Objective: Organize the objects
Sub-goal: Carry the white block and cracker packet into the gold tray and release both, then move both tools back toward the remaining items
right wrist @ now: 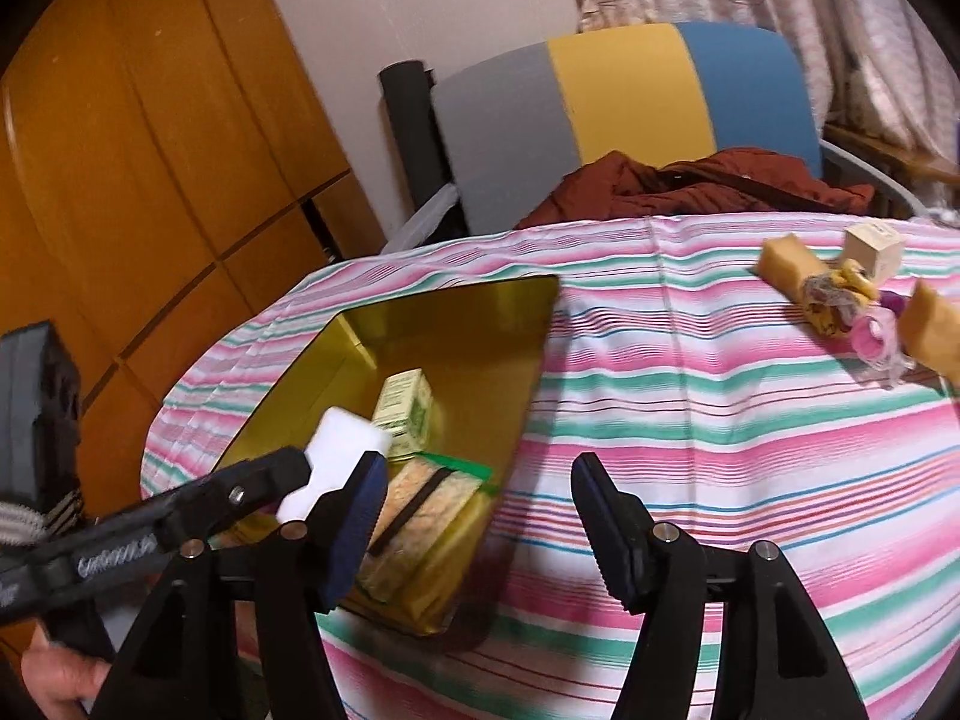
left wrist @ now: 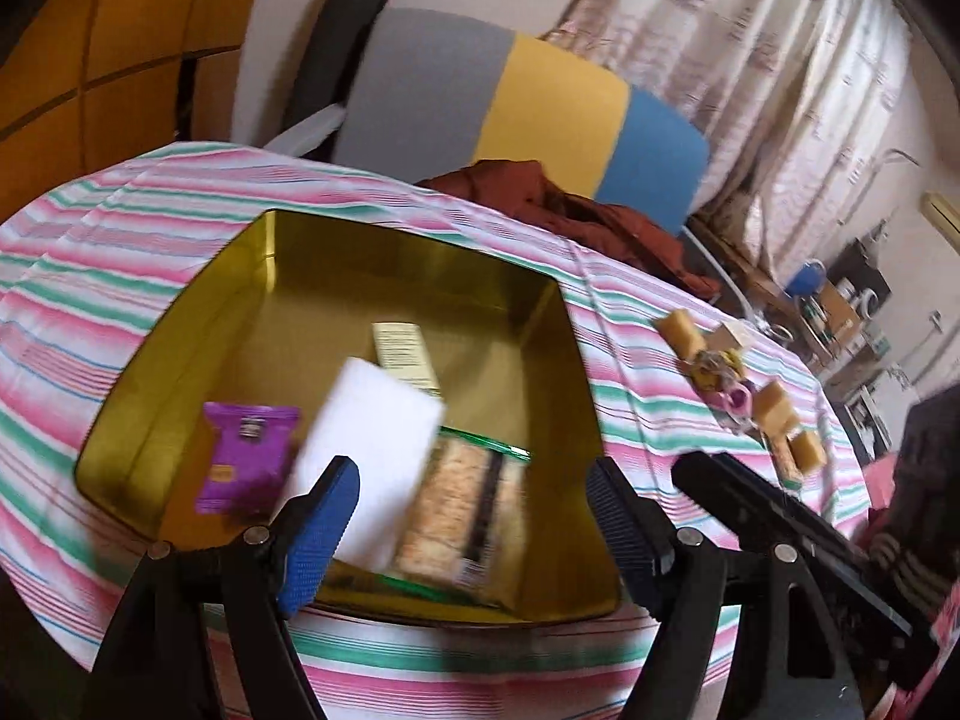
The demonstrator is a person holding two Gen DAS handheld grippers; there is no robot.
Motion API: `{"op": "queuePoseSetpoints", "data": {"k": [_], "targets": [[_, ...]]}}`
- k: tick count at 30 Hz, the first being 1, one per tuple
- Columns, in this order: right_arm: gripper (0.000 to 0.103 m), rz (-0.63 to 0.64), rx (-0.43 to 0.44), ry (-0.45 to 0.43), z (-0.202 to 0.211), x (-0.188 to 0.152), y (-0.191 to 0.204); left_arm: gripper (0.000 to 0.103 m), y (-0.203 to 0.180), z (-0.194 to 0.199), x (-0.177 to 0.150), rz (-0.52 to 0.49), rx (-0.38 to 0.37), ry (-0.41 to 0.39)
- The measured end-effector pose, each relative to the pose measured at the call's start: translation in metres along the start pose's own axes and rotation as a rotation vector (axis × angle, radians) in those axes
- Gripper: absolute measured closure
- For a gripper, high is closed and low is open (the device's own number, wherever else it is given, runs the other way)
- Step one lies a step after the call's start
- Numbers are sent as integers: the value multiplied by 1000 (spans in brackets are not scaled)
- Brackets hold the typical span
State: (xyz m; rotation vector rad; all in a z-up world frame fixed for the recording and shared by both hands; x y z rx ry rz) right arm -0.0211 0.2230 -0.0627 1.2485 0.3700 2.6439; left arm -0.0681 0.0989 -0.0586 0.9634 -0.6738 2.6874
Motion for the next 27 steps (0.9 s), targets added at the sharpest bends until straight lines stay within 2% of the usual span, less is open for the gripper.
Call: {"op": "queuePoseSetpoints", "data": {"k": [4, 11, 16, 22, 27], "targets": [[33, -28, -41, -10, 5, 4, -21, 24, -20, -2, -7, -36, -42, 3], [32, -34, -136, -39, 21, 10, -67, 24, -63, -2, -22, -130, -139, -2], [32, -46, -250, -25, 31, 4, -127, 24, -97, -8, -42, -189, -221, 42], [32, -108, -383, -10, 49, -6, -208, 24, -129, -16, -62, -247, -248, 83], [32, -132, -468, -13, 56, 0, -273, 24, -144, -30, -73, -255, -268, 128]]}}
Point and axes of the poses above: each gripper's, at about its wrist camera, not at the fingertips, and z roughly against the way its jaws point, y to its left, x to its top, the point moved 8 cm from there along -z, roughly the way its jaws point, and after that the axes turned 2 degrees about -x, right-handed, at the moved point
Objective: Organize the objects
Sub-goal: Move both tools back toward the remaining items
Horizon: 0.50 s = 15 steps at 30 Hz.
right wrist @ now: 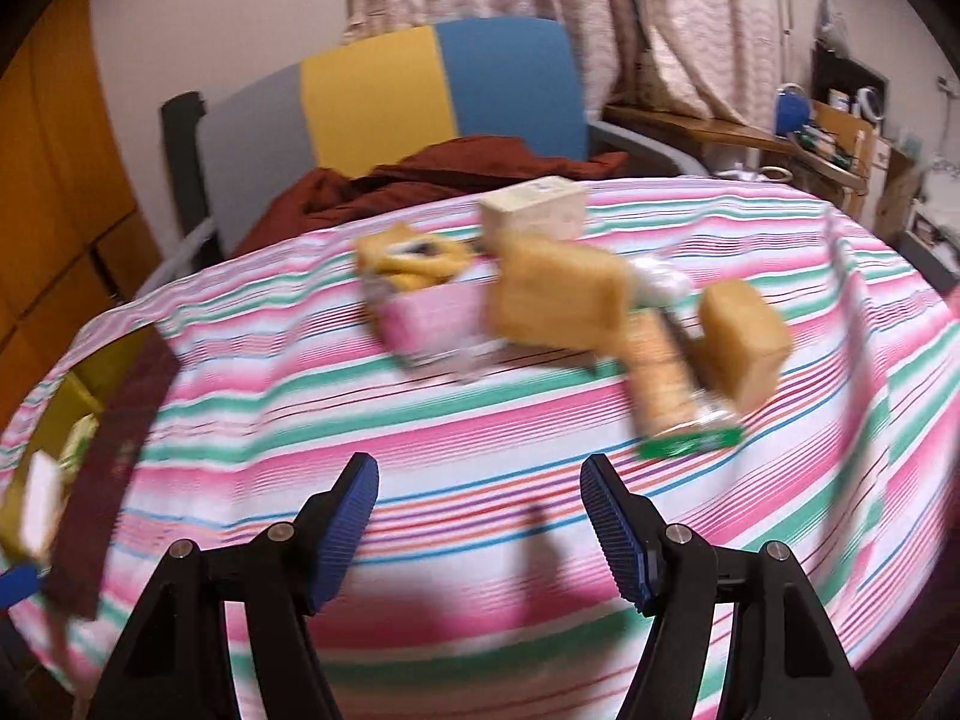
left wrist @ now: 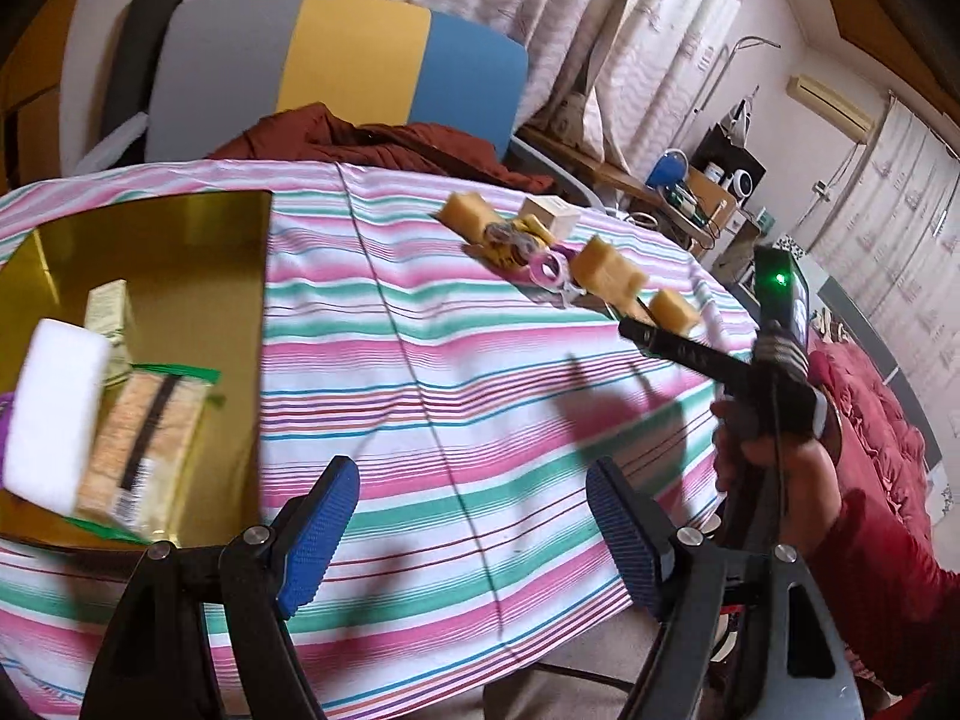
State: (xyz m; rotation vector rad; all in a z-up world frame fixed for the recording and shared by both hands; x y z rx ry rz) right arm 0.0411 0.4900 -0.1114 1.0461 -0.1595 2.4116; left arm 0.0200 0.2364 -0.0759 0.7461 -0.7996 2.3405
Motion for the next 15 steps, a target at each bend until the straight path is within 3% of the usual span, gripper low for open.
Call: {"op": "queuePoseSetpoints", "data": {"k": [7, 15], "targets": [[32, -33, -76, 23, -31, 18, -53, 24, -4, -21, -1, 16, 8, 38], [32, -44, -126, 64, -59, 29, -85, 23, -15, -40, -5, 2, 3, 83]]}}
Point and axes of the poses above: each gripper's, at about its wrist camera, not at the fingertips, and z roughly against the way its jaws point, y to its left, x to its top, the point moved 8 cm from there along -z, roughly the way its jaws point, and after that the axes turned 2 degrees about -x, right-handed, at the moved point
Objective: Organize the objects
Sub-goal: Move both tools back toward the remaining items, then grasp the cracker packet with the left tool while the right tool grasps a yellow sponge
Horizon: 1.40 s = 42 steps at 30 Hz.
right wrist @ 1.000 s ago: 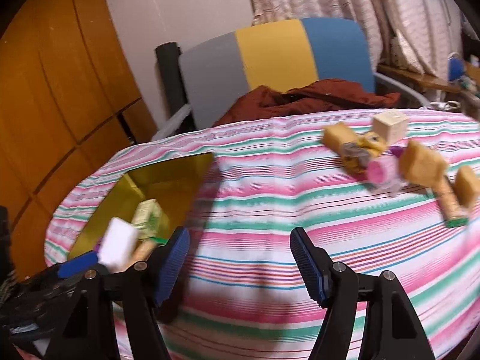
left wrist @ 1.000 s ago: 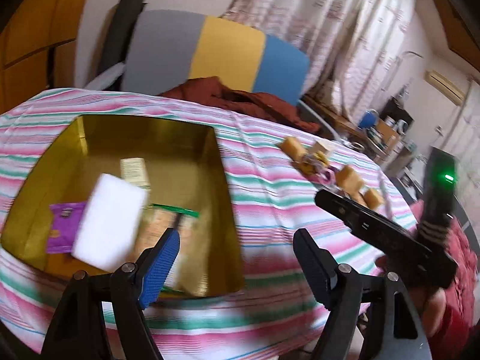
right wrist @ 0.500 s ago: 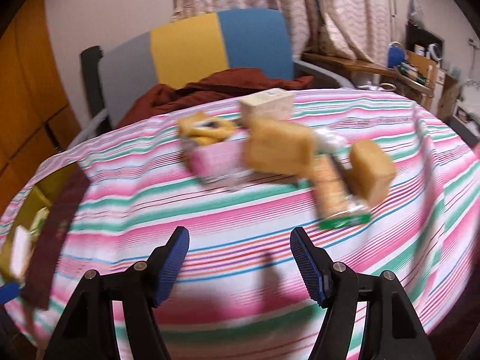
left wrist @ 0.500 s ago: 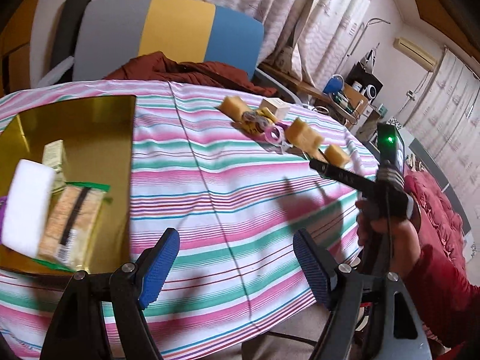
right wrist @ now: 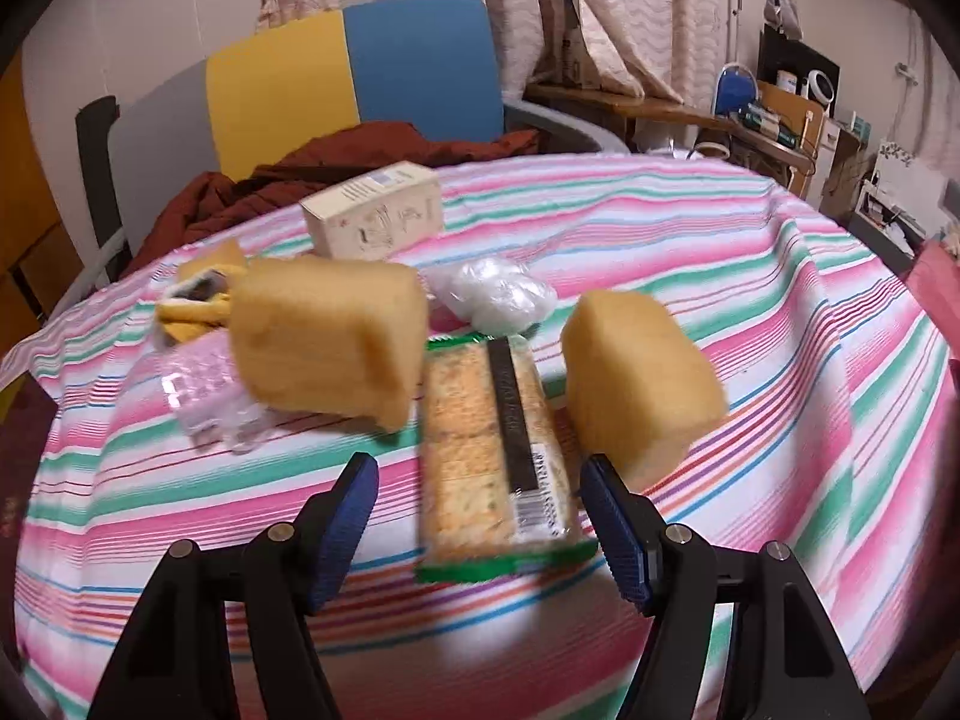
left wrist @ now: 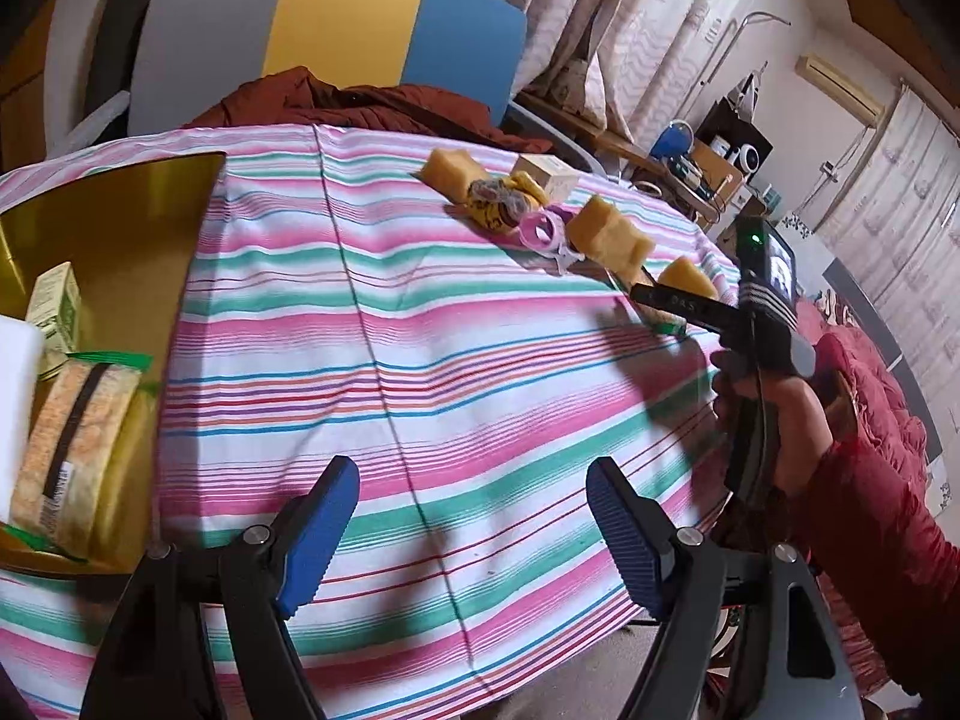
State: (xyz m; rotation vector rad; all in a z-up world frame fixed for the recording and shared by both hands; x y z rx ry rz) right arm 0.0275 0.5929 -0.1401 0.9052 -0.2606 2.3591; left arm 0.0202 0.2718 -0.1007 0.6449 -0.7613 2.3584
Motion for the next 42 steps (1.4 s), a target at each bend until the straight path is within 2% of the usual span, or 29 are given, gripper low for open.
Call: {"op": "queuePoseSetpoints", "data": {"k": [2, 5, 7, 14, 18, 21, 23, 25, 27, 29, 31, 34, 37, 42], "targets": [[40, -9, 3, 24, -8, -3, -2, 24, -4, -4, 0, -7, -4, 6], [51, 21, -18, 5, -8, -7, -1, 23, -10, -10, 1, -23, -4, 16], [52, 23, -9, -7, -4, -11, 2, 24, -13, -14, 1, -30, -9, 23], [52, 15, 52, -27, 18, -34, 18, 24, -26, -32, 5, -33, -21, 43], [52, 45, 155, -21, 36, -50, 49, 24, -28, -39, 8, -22, -21, 53], [49, 51, 209, -25, 45, -54, 62, 24, -30, -40, 9, -32, -16, 56], [43, 12, 223, -62, 54, -49, 57, 24, -31, -41, 11, -42, -11, 53], [42, -30, 191, -147, 67, -35, 40, 24, -31, -42, 12, -41, -11, 54], [37, -58, 98, -228, 74, -18, 14, 24, -32, -45, 14, -34, -12, 58], [37, -80, 23, -244, 70, -7, -9, 24, -36, -49, 16, -26, -20, 64], [37, -101, -40, -213, 53, 0, -32, 24, -42, -55, 20, -28, -30, 68], [43, -69, -74, -162, 26, 5, -46, 24, -55, -63, 28, -44, -39, 71], [63, -94, -43, -109, 3, 4, -48, 23, -71, -73, 36, -60, -49, 80], [67, -129, 6, -132, 2, 1, -51, 23, -94, -99, 49, -55, -56, 99]]}}
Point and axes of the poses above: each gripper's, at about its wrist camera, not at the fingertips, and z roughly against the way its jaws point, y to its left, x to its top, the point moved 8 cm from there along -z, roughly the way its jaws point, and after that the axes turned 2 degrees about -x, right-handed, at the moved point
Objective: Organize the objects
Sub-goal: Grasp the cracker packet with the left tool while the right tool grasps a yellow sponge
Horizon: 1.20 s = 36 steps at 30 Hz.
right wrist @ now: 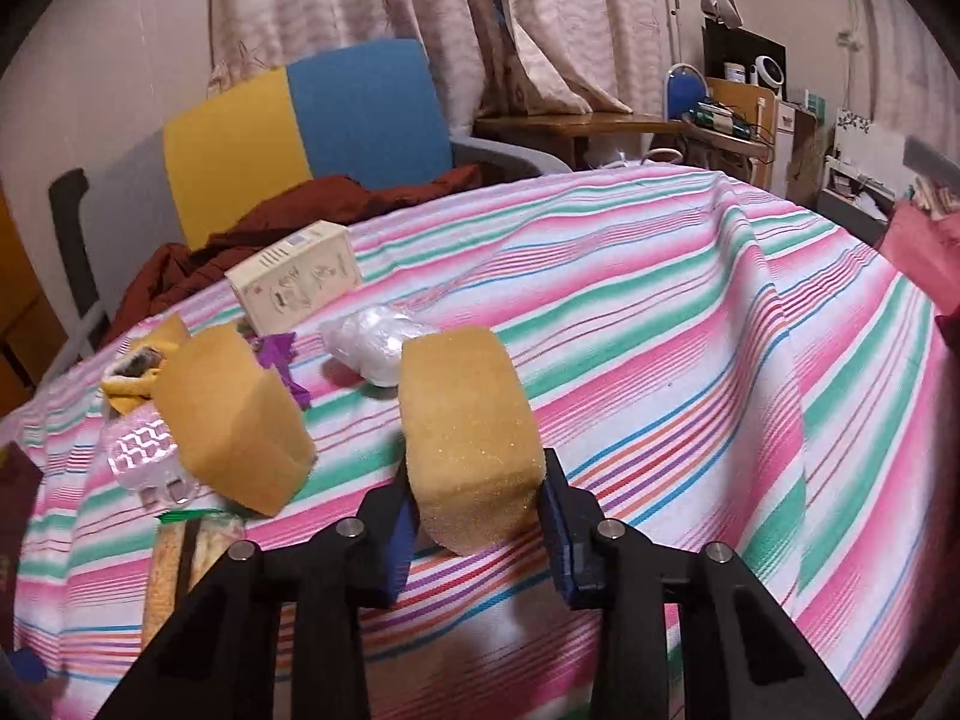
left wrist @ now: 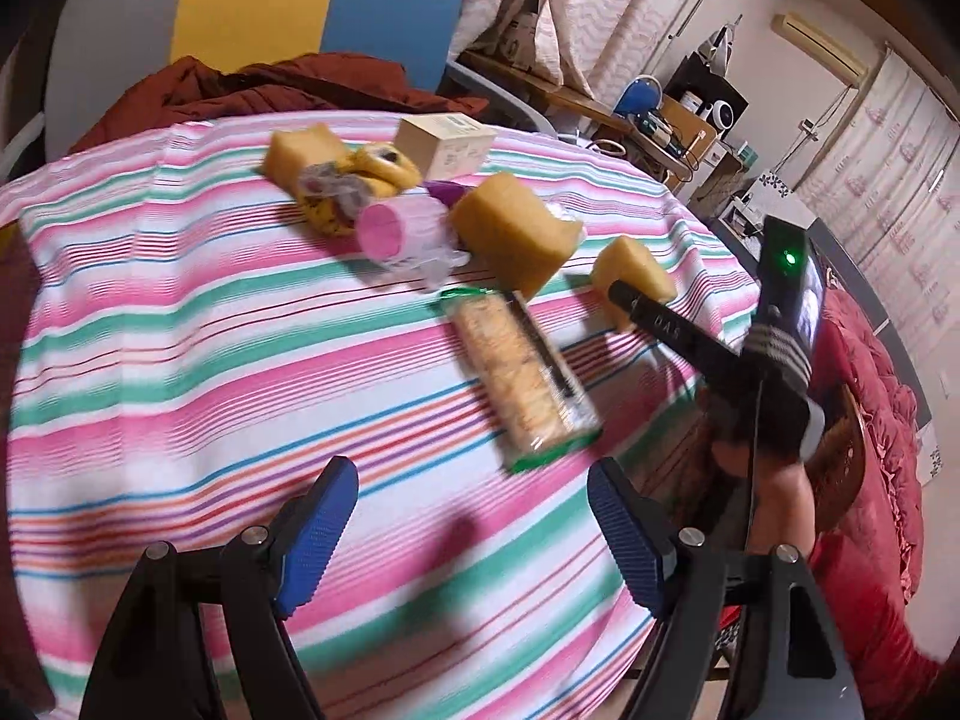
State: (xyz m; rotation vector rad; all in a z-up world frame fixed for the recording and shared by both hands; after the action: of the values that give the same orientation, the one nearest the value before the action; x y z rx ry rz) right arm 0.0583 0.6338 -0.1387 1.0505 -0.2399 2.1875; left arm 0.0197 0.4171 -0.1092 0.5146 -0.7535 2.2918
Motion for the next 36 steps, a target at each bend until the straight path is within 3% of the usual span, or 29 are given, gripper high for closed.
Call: {"op": "queuePoseSetpoints", "data": {"k": [4, 12, 15, 17, 24, 28, 36], "targets": [[67, -26, 13, -9, -1, -2, -3, 22, -21, -26, 15, 4, -21, 28], [67, -42, 17, -15, -4, -2, -5, 22, -31, -70, 29, -50, 43, 59], [67, -42, 15, -15, -4, -3, -5, 25, -31, -72, 27, -138, 103, 28], [67, -39, 13, -14, -4, -3, -4, 28, -30, -71, 23, -213, 140, 11], [67, -38, 13, -9, -5, -3, -5, 52, -14, -51, 12, -298, 115, -58], [67, -32, 4, -17, -3, -4, -5, 53, -4, -39, 6, -337, 126, -105], [69, -32, -34, -23, 8, -12, -4, 53, 16, -17, -7, -311, 114, -186]]}}
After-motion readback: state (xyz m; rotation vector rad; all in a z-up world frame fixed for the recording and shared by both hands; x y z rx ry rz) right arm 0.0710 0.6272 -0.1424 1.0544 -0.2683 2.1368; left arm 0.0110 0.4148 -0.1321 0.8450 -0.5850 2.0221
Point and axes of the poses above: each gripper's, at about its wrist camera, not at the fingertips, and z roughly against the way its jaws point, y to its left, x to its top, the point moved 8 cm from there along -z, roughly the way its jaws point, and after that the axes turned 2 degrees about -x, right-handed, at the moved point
